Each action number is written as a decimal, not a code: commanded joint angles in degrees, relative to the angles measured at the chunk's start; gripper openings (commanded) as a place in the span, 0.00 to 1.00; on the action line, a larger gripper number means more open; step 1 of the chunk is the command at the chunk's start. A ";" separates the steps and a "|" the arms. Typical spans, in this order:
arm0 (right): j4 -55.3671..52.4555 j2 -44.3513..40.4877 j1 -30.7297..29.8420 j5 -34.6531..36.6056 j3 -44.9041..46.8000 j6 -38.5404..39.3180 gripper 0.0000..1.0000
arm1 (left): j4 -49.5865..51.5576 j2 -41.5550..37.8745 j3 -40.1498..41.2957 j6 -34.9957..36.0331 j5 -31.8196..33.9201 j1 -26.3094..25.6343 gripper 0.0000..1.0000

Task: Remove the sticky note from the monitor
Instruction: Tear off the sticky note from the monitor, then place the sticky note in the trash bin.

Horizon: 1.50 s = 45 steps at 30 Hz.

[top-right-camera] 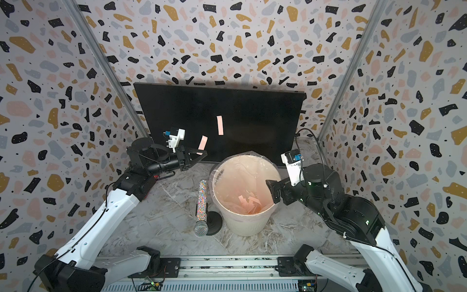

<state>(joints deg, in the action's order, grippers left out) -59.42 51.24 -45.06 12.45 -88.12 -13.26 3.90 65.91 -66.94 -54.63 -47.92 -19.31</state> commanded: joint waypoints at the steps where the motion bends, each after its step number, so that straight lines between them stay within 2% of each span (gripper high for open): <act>1: 1.25 0.02 0.16 0.55 -0.04 -0.41 1.00 | 4.08 -1.08 -3.15 5.01 2.02 -3.84 0.00; 10: 1.25 -0.27 0.15 1.22 0.81 -0.28 1.00 | 11.61 0.32 -6.69 11.57 7.42 -16.28 0.00; 18: 1.20 -0.40 0.15 1.48 1.08 -0.23 1.00 | 18.69 4.90 -11.61 17.29 12.24 -24.41 0.00; 27: 1.15 -0.66 0.15 1.74 1.37 -0.10 1.00 | 25.31 8.89 -16.03 22.57 19.12 -30.76 0.00; 38: 1.08 -0.96 0.19 1.91 1.29 0.24 1.00 | 31.55 13.43 -19.75 26.58 24.60 -34.76 0.00; 40: 1.16 -1.02 0.19 1.95 1.20 0.44 1.00 | 32.57 14.39 -20.65 27.15 25.07 -35.14 0.04; 45: 1.19 -1.22 0.25 2.05 1.10 0.77 1.00 | 34.15 15.72 -21.94 27.81 25.77 -35.74 0.22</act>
<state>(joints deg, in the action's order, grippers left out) -58.70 50.78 -45.06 13.63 -86.70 -12.99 37.21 81.47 -86.63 -28.45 -23.20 -54.61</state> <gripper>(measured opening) 0.997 0.201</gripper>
